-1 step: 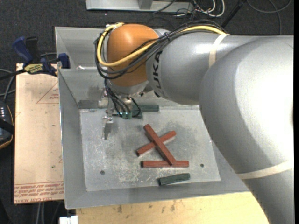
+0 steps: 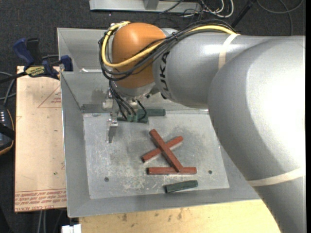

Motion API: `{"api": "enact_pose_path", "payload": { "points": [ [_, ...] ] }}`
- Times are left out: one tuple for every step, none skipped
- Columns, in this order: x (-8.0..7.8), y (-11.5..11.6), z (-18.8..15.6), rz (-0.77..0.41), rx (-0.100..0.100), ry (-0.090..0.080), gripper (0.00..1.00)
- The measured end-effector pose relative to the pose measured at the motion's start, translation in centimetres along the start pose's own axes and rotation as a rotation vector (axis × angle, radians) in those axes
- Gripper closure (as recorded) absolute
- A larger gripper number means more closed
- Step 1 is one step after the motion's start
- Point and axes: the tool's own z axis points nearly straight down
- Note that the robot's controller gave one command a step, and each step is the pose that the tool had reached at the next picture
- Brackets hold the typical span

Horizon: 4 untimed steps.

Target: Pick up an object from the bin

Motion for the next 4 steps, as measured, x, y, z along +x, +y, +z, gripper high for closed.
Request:
{"api": "enact_pose_path", "payload": {
  "points": [
    [0.4,-2.8,0.9,-0.178,-0.002,-0.002,0.0],
    [2.7,-6.5,2.4,-0.496,0.002,0.0,0.0],
    [2.6,-6.5,3.7,-0.581,0.001,-0.002,0.0],
    [2.2,-9.2,1.9,-0.632,-0.002,0.001,0.0]
  ]
}}
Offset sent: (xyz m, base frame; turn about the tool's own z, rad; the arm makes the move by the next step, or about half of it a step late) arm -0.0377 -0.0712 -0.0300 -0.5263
